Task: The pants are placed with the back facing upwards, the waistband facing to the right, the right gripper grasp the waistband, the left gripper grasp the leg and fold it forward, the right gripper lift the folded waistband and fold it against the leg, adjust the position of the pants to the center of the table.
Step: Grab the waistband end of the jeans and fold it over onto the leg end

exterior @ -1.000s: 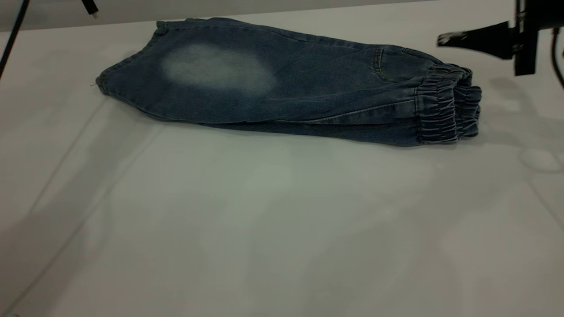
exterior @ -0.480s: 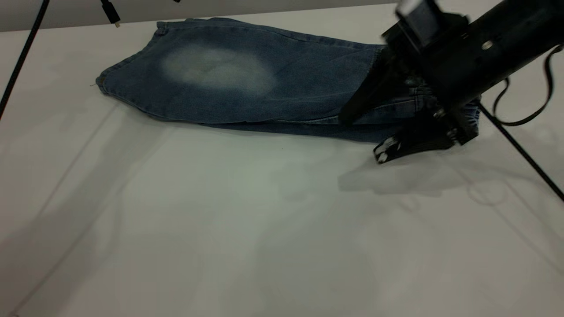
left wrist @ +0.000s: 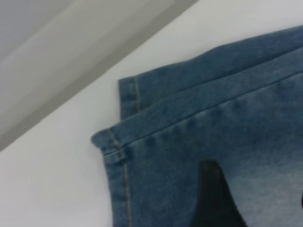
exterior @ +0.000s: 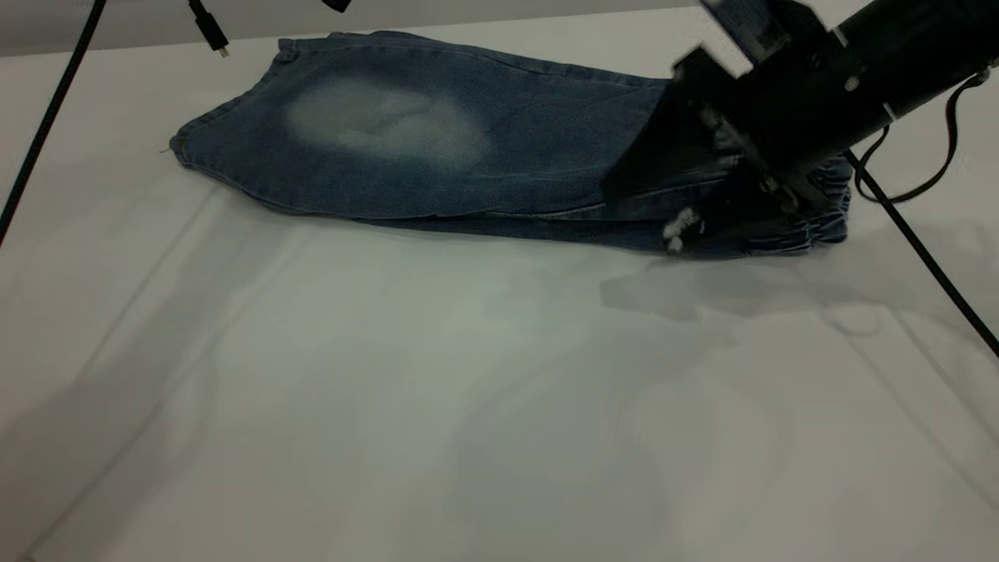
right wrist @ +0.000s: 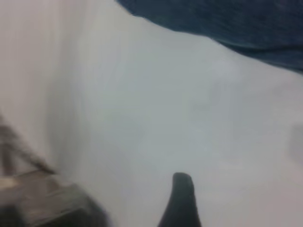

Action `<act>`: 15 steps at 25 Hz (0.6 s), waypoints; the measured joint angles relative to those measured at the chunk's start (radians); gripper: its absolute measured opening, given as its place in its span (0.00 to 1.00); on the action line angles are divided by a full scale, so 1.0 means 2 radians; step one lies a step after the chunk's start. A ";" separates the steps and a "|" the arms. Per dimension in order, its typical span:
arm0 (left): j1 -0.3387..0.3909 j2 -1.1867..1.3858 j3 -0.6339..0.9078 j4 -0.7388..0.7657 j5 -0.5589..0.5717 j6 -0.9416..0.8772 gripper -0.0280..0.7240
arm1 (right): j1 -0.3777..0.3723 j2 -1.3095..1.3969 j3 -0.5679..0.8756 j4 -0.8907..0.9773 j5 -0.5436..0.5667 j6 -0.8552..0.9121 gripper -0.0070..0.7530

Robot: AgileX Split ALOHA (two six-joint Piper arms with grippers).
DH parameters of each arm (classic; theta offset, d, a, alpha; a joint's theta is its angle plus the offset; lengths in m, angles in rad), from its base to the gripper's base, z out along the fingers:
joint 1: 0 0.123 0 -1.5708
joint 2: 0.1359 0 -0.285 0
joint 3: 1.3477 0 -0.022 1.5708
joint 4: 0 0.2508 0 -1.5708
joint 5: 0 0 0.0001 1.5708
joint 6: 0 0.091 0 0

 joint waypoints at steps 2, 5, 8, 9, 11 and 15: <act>0.000 -0.008 0.000 -0.016 0.001 0.016 0.57 | -0.018 0.000 0.000 0.013 0.039 0.003 0.68; 0.002 -0.023 0.000 -0.016 -0.001 0.026 0.57 | -0.054 0.000 0.000 0.008 0.081 0.025 0.68; 0.002 -0.026 0.000 -0.016 -0.002 0.026 0.57 | -0.095 -0.001 0.000 0.013 0.113 0.033 0.68; 0.002 -0.025 0.000 -0.016 -0.003 0.026 0.57 | -0.106 -0.001 0.000 0.018 0.123 0.033 0.68; 0.002 -0.024 0.000 -0.021 -0.003 0.026 0.57 | -0.114 -0.004 0.000 0.019 0.141 0.033 0.68; 0.002 -0.024 0.000 -0.034 -0.006 0.027 0.57 | -0.112 -0.023 0.000 0.016 0.153 0.018 0.68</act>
